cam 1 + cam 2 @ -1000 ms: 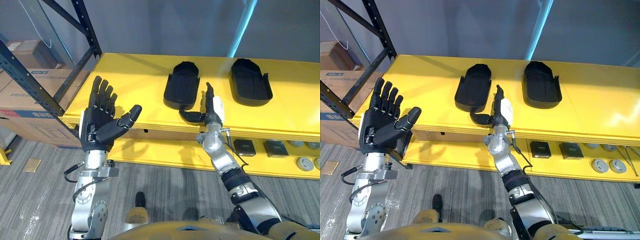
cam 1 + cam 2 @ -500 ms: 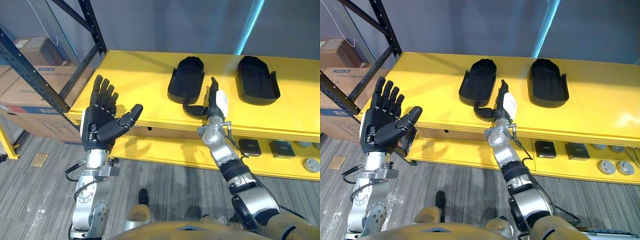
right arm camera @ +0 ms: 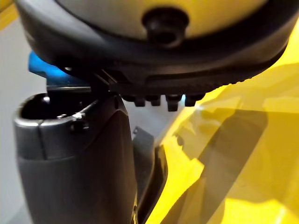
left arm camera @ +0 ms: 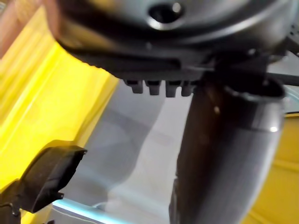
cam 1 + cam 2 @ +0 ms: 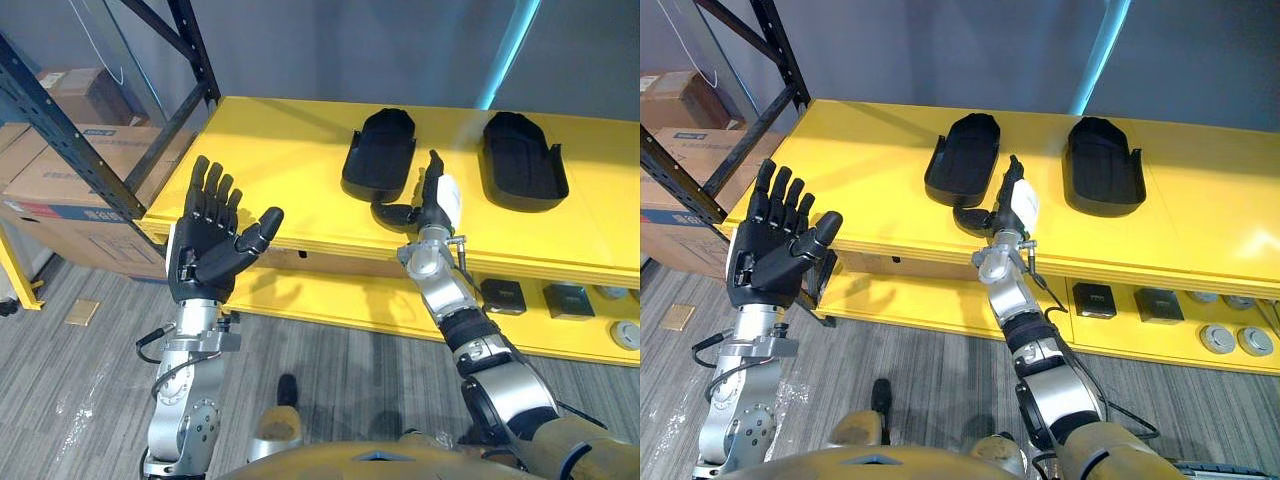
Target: Walk over and take three plastic housings, then place them on the shelf
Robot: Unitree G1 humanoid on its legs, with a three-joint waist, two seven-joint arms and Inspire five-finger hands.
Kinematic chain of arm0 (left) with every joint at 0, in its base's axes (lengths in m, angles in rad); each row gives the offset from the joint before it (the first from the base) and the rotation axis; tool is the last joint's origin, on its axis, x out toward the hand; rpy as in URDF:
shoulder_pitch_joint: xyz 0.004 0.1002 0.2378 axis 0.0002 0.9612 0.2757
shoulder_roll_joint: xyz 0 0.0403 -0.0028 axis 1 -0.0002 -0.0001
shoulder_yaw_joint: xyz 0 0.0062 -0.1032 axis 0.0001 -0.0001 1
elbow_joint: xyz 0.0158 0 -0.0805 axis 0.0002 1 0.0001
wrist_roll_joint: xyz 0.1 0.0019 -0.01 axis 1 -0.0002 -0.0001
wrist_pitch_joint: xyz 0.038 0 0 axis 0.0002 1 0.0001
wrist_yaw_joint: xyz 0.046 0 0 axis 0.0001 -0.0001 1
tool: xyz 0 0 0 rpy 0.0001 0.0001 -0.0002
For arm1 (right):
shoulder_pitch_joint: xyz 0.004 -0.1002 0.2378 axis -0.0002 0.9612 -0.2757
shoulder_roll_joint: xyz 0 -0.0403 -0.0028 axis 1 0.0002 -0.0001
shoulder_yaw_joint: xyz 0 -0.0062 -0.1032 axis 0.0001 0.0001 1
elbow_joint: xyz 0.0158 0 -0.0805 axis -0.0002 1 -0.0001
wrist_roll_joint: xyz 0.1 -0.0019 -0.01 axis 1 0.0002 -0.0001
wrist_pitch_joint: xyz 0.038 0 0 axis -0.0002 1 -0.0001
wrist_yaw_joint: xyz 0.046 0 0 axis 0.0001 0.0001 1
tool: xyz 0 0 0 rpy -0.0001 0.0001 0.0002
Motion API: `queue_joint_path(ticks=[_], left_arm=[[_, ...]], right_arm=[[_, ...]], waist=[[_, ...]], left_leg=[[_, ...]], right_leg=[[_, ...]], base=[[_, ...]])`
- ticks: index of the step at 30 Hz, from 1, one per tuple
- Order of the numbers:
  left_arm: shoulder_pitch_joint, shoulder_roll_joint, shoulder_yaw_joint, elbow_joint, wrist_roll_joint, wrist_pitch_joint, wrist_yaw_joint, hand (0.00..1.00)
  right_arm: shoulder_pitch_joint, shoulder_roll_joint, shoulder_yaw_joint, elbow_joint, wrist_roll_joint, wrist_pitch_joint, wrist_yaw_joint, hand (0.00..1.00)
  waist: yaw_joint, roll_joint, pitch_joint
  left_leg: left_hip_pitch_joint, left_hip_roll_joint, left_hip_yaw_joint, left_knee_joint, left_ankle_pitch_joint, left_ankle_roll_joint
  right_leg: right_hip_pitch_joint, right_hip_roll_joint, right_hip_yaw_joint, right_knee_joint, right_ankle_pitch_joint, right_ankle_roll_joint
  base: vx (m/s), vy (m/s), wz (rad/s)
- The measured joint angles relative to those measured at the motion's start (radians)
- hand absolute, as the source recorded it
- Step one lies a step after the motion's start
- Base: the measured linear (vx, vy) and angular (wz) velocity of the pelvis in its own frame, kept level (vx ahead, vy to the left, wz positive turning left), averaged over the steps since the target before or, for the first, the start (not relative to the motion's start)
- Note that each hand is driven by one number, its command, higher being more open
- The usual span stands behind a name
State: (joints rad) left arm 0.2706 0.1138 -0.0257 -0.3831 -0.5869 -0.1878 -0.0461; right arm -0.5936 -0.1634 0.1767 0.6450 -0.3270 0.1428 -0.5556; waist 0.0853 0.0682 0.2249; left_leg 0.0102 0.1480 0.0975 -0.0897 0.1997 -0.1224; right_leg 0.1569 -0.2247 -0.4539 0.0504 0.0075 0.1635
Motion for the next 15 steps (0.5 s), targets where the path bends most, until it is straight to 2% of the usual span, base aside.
queue_joint_path(ticks=[15], left_arm=[[-0.003,-0.006,-0.017,0.043,-0.027,0.018,0.024,1.00]], right_arm=[[-0.036,-0.001,-0.011,0.061,0.030,-0.004,-0.016,1.00]], waist=[[0.007,0.000,0.000]], left_leg=[[-0.002,0.000,-0.005,0.000,0.003,0.000]], right_leg=[[0.002,0.000,-0.006,0.000,0.001,-0.001]], base=[[0.00,-0.001,0.00]])
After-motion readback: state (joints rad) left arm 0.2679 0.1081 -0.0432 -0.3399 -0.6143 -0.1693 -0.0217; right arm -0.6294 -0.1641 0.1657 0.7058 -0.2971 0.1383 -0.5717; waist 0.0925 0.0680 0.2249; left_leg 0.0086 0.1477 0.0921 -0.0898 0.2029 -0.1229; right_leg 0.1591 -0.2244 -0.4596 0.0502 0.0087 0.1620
